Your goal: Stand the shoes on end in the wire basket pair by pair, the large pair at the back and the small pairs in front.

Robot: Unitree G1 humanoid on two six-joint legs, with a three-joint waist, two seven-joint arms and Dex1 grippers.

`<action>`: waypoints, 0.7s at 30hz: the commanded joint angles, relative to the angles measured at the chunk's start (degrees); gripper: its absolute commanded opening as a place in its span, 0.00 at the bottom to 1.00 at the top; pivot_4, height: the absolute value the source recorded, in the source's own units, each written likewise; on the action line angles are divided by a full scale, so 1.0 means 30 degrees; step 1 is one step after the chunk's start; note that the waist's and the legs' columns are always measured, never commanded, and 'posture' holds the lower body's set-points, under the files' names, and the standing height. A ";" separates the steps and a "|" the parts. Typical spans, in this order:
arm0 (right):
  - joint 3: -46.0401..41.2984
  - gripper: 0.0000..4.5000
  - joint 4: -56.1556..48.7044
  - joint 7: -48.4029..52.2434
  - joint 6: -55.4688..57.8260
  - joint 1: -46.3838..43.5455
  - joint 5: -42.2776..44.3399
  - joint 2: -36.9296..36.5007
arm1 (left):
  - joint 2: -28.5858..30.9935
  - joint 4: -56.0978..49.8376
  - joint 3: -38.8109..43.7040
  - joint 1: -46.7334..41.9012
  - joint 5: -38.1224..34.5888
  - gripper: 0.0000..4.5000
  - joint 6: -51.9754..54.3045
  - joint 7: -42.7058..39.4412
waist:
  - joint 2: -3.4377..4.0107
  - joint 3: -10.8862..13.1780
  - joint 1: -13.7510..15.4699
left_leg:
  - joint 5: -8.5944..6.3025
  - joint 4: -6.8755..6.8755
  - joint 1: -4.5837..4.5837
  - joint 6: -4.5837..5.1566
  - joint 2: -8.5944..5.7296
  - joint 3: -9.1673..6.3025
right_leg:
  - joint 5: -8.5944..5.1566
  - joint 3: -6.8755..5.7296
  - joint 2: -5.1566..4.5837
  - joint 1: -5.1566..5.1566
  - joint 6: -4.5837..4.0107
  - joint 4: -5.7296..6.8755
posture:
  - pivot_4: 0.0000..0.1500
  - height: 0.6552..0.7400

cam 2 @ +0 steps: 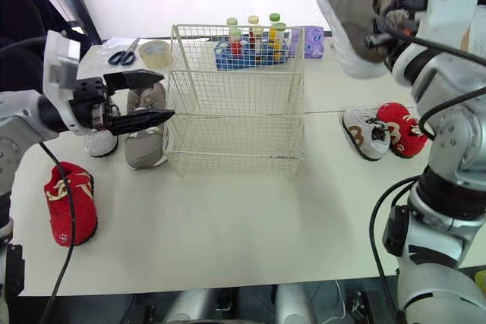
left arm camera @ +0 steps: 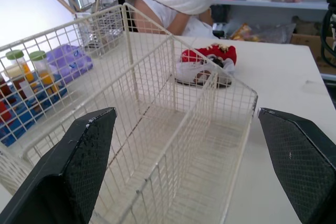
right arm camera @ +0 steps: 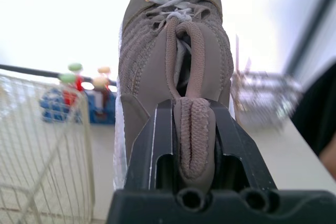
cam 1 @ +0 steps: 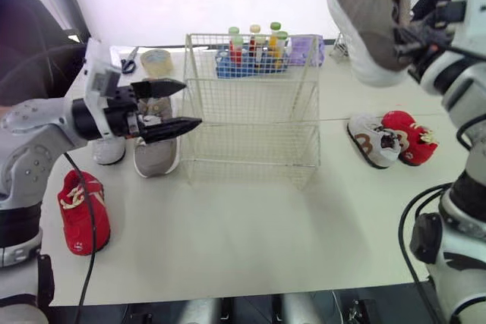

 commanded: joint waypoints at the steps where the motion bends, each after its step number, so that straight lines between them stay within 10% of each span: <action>1: 0.1270 0.04 0.1124 0.5887 -0.6190 -0.2094 0.0595 -0.2007 | 0.0683 0.1582 0.1161 -0.1503 -0.0383 1.00 0.0347 -0.0207 | 0.0002 0.0024 -0.0179 | 0.0000 -0.0002 0.0000 0.0002 0.0000 0.0000 | 0.0001 -0.0002 0.0004 -0.0002 0.0007 0.0002 | 1.00 1.00; 10: 0.6253 0.04 0.6573 1.4994 -1.9835 -0.4257 -0.2303 -0.2804 | 0.3177 0.5504 0.2829 -0.4258 -0.1998 1.00 0.3710 -0.1049 | -0.0060 0.0092 -0.0349 | -0.0011 0.0027 0.0001 0.0016 0.0015 0.0005 | 0.0019 -0.0020 0.0024 -0.0002 0.0083 0.0013 | 1.00 1.00; 21: 0.7954 0.04 1.0666 1.5727 -2.7892 -0.6011 -0.4299 0.0007 | 0.3483 0.5112 0.3425 -0.3758 -0.2492 1.00 0.5391 -0.0934 | -0.0126 0.0193 -0.0246 | 0.0039 0.0021 -0.0008 -0.0165 -0.0002 -0.0003 | 0.0029 0.0001 0.0004 -0.0021 0.0095 0.0017 | 1.00 1.00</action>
